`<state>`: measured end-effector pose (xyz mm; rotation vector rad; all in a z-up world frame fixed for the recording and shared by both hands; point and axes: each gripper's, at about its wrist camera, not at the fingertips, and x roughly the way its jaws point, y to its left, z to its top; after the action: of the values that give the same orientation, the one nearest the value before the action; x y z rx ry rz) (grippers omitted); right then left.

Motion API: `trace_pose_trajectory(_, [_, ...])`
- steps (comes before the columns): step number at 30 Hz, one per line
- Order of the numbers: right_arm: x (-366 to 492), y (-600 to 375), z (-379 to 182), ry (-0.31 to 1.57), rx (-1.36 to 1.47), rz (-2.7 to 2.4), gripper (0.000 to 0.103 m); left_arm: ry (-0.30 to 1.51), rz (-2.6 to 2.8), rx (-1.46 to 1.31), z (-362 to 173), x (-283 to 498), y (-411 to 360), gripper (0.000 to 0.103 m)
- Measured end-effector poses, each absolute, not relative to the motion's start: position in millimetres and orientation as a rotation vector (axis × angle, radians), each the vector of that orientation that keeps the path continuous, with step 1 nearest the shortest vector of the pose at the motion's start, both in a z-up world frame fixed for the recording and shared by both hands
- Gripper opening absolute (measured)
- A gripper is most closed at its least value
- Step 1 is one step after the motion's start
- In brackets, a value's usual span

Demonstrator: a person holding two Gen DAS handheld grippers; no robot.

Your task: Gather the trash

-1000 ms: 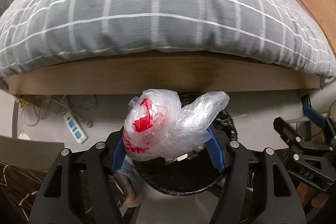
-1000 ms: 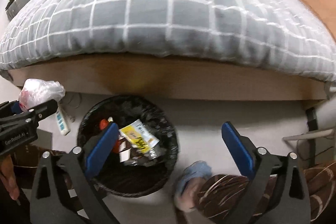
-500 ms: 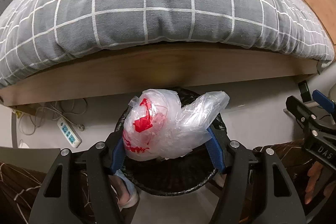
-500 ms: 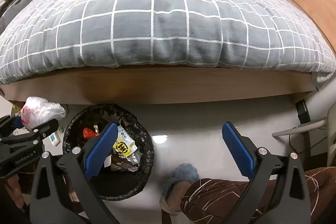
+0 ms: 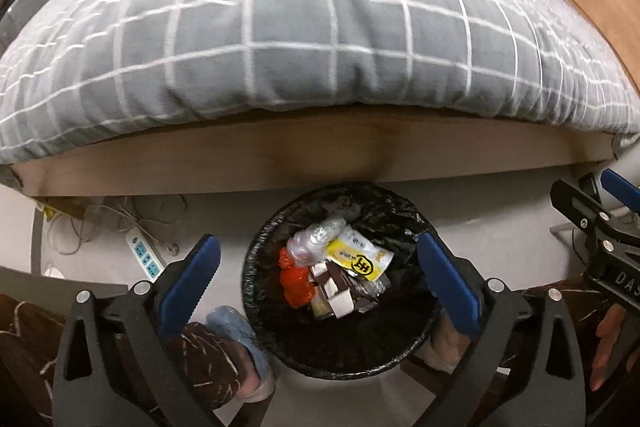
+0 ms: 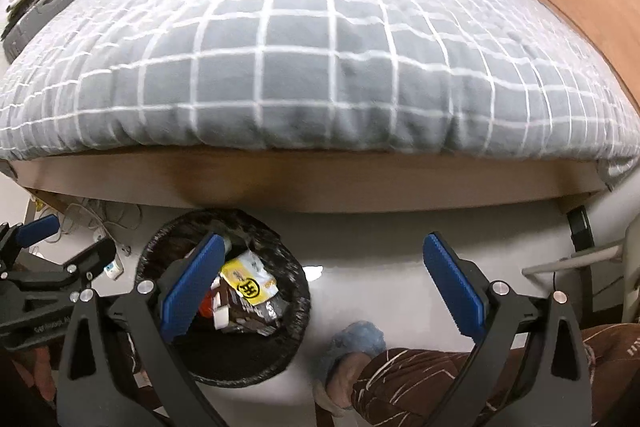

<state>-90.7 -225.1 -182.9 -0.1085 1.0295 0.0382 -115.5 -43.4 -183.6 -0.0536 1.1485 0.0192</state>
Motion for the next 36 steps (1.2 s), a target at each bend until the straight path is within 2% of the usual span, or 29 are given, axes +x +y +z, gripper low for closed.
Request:
trace_pose_trajectory(9, [-100, -198, -133, 0.946, -0.097, 0.097, 0.095, 1.025, 0.065, -0.064, -116, -132, -12, 0.097])
trace_pose_trajectory(20, [-134, -198, -47, 0.828, -0.075, 0.096, 0.095, 0.903, 0.066, -0.068, -32, -160, -16, 0.097])
trace_pose_trajectory(36, [-155, -202, -26, 0.803, -0.066, 0.095, 0.095, 0.861, 0.042, -0.058, -9, -177, -26, 0.097])
